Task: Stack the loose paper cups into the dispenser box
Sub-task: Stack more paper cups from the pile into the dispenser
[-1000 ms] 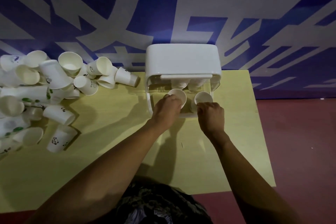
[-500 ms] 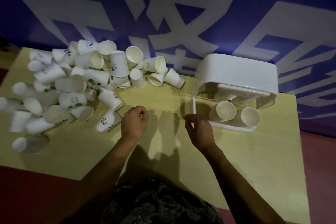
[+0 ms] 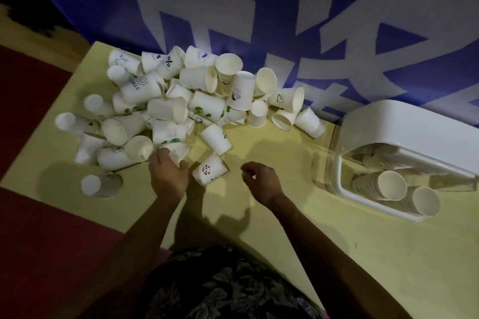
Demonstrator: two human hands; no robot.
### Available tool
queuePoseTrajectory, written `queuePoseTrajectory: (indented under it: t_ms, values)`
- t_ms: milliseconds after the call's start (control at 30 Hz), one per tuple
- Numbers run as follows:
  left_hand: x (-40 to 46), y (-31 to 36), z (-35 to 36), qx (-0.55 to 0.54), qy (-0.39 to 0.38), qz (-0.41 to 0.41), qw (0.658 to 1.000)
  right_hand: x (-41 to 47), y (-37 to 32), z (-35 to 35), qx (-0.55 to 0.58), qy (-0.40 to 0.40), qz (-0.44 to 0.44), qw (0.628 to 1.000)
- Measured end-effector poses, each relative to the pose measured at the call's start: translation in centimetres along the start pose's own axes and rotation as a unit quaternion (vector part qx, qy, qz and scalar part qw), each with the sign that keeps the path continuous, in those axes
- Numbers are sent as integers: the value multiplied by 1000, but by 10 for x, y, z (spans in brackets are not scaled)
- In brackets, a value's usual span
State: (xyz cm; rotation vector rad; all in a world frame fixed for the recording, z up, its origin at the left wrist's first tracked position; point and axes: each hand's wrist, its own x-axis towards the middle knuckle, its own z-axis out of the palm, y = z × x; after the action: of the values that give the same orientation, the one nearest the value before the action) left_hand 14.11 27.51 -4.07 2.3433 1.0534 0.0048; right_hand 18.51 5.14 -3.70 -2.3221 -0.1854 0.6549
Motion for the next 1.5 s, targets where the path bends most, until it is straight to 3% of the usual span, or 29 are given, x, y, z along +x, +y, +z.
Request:
queuePoseTrajectory:
  t_ms: [133,333,733,1167,1500]
  values:
    - [26,-12,-6,-52,-5,-39,998,19,-26,24,15,-33,46,998]
    - [46,-12,-8,-3,-91,-25,996,37,-45,54,6,-52,81,995]
    - [48,-9,-17,60,-77,119,988,17,-45,37,1,-13,98,995]
    - [-28,72,5,-81,-165,246,952,-68,13,-36,44,199,101,974]
    - [-127,183,36,-166,-260,278,910,-140,83,-119,48,405,84,909]
